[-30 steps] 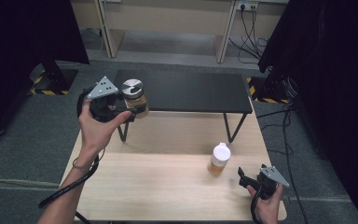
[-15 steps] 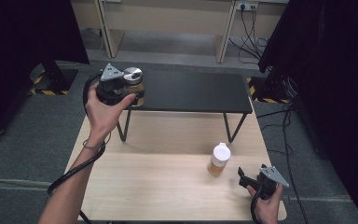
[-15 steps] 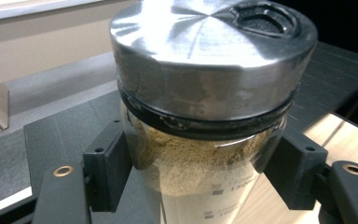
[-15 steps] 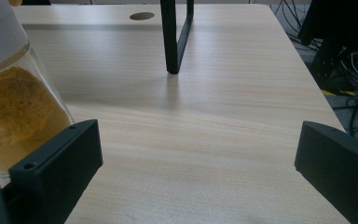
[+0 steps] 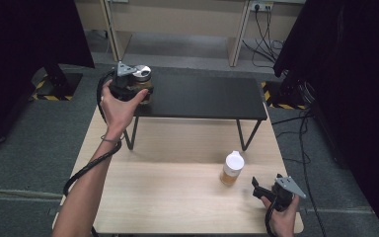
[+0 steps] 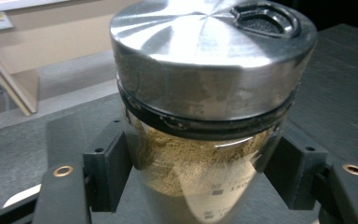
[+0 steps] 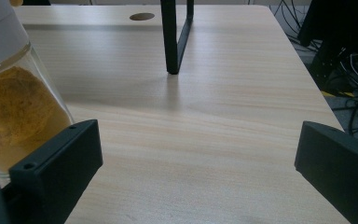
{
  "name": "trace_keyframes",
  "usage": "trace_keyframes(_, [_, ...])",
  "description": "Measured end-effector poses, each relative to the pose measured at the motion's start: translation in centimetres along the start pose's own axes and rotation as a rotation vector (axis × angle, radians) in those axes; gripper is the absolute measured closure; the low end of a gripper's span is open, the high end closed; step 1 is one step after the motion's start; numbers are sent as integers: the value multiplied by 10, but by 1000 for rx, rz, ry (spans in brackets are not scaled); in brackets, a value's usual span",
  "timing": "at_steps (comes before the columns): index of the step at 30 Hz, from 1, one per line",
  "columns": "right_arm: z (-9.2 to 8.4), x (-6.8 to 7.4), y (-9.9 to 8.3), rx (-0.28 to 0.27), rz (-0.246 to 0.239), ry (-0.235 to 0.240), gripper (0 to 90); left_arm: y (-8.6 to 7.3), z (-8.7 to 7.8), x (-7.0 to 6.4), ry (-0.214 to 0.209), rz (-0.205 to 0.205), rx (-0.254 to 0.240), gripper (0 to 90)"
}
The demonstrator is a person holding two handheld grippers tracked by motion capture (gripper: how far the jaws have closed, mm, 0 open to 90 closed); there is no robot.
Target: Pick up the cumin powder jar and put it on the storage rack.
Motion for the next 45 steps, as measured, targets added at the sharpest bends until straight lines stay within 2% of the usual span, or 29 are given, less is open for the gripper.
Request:
trace_keyframes(6, [0,1,0,-1,-2,-3,8,-1,10,4,30,-25,-1,302])
trace_keyframes(23, [0,0,0,2,-3,0,9,1,27,0,75,-9,23,303])
trace_keyframes(29, [0,1,0,0,-8,-3,9,-4,29,3,62,-34,-5,302])
trace_keyframes(31, [0,1,0,0,-8,-1,9,-8,31,6,44,-63,-23,302])
trace_keyframes(35, [0,1,0,0,-10,-2,10,-11,32,10,27,-88,-39,301])
trace_keyframes(38, [0,1,0,0,-10,-3,10,-14,33,10,25,-93,-54,300])
trace_keyframes(43, [0,1,0,-1,-10,-5,10,-24,38,11,5,-125,-106,294])
trace_keyframes(45, [0,1,0,-1,-11,-5,10,-26,39,10,12,-129,-121,292])
Point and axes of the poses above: each handheld gripper's, and its own axes: z roughly forward along the jaws, y roughly out of its top, x roughly to its left, the point moved 9 cm from there along z, roughly forward along the jaws, and after that the axes turned 15 degrees about x, right-handed, at the moved point
